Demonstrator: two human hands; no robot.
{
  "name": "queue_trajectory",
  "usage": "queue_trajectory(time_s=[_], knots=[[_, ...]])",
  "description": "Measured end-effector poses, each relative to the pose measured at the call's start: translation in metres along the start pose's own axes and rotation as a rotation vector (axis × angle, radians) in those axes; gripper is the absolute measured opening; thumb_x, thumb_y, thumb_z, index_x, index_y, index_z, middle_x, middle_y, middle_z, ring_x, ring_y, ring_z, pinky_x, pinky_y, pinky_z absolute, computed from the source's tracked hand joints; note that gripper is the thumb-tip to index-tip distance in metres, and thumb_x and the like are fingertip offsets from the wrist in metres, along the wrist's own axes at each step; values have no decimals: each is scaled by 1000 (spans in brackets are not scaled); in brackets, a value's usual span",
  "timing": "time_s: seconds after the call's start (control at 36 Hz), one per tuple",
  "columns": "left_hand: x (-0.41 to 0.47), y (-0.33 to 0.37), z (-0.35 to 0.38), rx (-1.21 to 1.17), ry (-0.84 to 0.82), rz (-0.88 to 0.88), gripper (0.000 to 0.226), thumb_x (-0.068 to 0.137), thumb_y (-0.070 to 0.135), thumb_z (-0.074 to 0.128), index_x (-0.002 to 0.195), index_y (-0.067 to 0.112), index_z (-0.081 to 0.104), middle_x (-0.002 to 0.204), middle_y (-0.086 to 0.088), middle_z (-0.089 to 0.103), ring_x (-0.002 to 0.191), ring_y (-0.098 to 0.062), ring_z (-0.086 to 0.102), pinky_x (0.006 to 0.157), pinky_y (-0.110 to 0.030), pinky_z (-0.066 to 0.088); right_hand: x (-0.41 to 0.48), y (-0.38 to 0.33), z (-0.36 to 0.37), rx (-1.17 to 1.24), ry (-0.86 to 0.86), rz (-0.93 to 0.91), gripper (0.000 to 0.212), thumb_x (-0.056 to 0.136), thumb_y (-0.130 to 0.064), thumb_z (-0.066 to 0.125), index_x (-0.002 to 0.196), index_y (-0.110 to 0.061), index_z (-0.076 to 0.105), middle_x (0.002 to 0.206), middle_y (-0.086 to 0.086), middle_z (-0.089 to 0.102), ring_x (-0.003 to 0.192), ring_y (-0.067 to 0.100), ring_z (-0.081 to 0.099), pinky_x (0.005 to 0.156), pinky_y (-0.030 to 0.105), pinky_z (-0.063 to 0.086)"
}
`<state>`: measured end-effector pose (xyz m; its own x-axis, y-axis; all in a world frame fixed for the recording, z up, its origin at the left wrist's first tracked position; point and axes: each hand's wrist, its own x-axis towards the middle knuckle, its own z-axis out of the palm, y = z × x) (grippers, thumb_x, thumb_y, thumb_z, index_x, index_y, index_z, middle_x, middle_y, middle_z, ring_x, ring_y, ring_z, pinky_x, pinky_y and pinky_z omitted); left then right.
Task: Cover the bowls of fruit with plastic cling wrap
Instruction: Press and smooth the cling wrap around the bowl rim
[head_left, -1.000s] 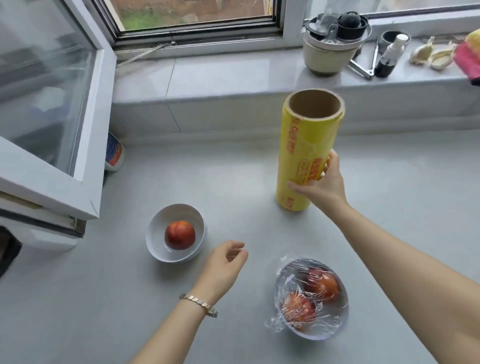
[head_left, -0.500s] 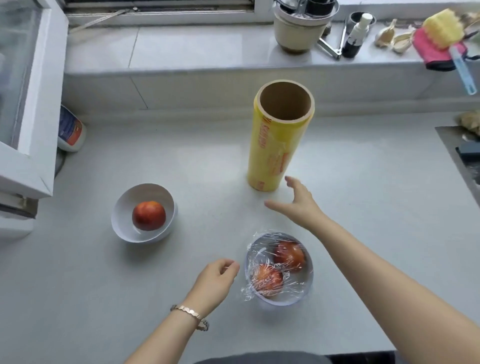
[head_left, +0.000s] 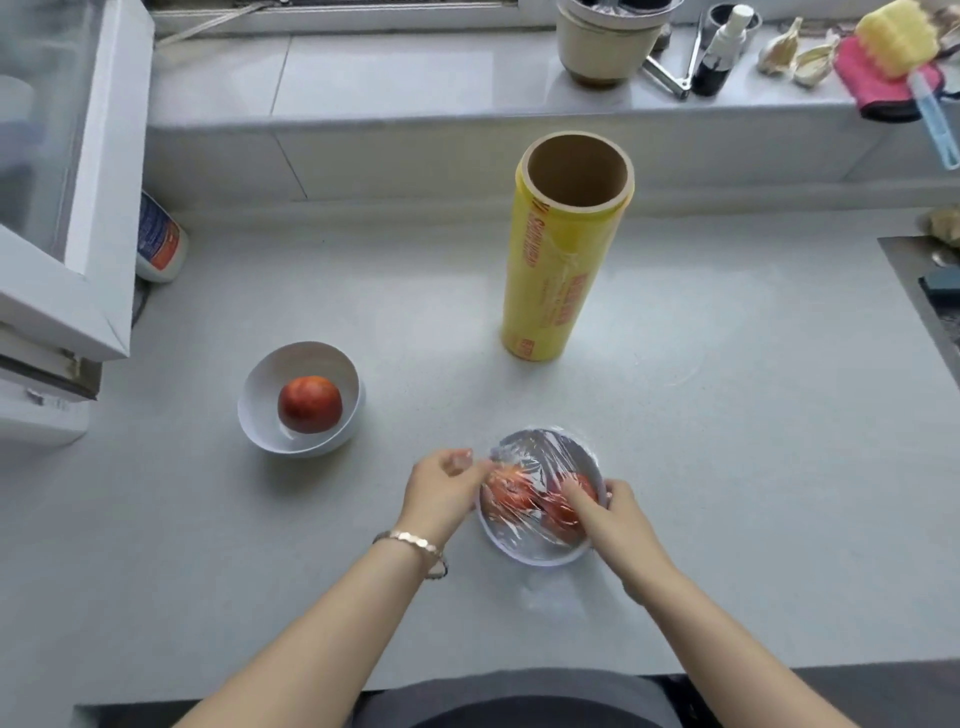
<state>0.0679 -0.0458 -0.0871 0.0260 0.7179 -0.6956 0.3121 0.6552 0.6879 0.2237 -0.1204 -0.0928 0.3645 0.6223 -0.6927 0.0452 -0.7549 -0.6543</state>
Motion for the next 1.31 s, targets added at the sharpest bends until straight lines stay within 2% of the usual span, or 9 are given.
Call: queue_trajectory(time_s=[0.17, 0.33, 0.42, 0.64, 0.83, 0.97, 1.11, 1.19, 1.31], knots=[[17, 23, -5, 192, 53, 205, 8, 88, 19, 62, 83, 14, 65, 81, -1, 65, 77, -12, 59, 70, -22, 46, -18, 11, 8, -3, -168, 147, 36, 88, -33, 57, 112, -7, 50, 106, 8, 60, 94, 20, 63, 83, 37, 53], [20, 25, -12, 284, 18, 355, 10, 88, 19, 61, 79, 18, 65, 77, 5, 66, 75, -8, 60, 73, -21, 45, 2, -8, -2, -402, 69, -325, 43, 86, -32, 60, 125, -18, 48, 122, 4, 53, 111, 16, 52, 90, 25, 41], [16, 20, -13, 271, 32, 414, 19, 88, 18, 62, 70, 25, 62, 68, 9, 63, 64, 0, 56, 65, -13, 43, 17, -28, 3, -484, -10, -523, 47, 85, -30, 63, 128, -18, 48, 126, 2, 50, 119, 15, 46, 99, 21, 32], [19, 13, -18, 180, 12, 445, 22, 87, 15, 63, 69, 28, 63, 63, 8, 61, 52, 1, 52, 64, -26, 46, 45, -44, 18, -608, -104, -604, 22, 84, -30, 63, 93, -10, 64, 103, 7, 59, 100, 20, 54, 87, 26, 38], [19, 6, -17, 177, 56, 467, 26, 89, 15, 61, 68, 31, 60, 60, 13, 57, 54, 5, 49, 62, -19, 42, 40, -44, 15, -642, -44, -730, 29, 94, -27, 48, 96, -8, 70, 108, 5, 64, 101, 21, 58, 86, 28, 41], [17, 5, -16, 219, 109, 512, 20, 89, 16, 61, 70, 22, 60, 64, 15, 59, 59, 10, 52, 59, -6, 38, 40, -42, 9, -472, -6, -717, 25, 93, -22, 52, 95, -6, 71, 98, 6, 69, 94, 20, 60, 84, 29, 43], [20, -2, -22, 183, 202, 522, 17, 84, 13, 66, 68, 20, 63, 59, 11, 58, 54, 4, 51, 59, -17, 41, 45, -44, 3, -51, 37, -519, 27, 93, -14, 50, 71, -16, 65, 69, -3, 67, 75, 14, 64, 81, 28, 47], [20, -3, -24, 137, 226, 525, 22, 86, 14, 64, 66, 23, 59, 57, 7, 55, 54, -8, 49, 61, -30, 42, 46, -47, 5, 16, 14, -490, 29, 95, -15, 45, 70, -20, 58, 53, -4, 54, 53, 6, 58, 70, 23, 47], [19, -3, -23, 100, 269, 596, 27, 90, 15, 59, 69, 31, 54, 57, 6, 52, 53, -12, 43, 56, -19, 38, 46, -53, 14, 101, -31, -440, 26, 98, -16, 39, 74, -17, 51, 50, -1, 36, 38, 3, 37, 49, 25, 43]])
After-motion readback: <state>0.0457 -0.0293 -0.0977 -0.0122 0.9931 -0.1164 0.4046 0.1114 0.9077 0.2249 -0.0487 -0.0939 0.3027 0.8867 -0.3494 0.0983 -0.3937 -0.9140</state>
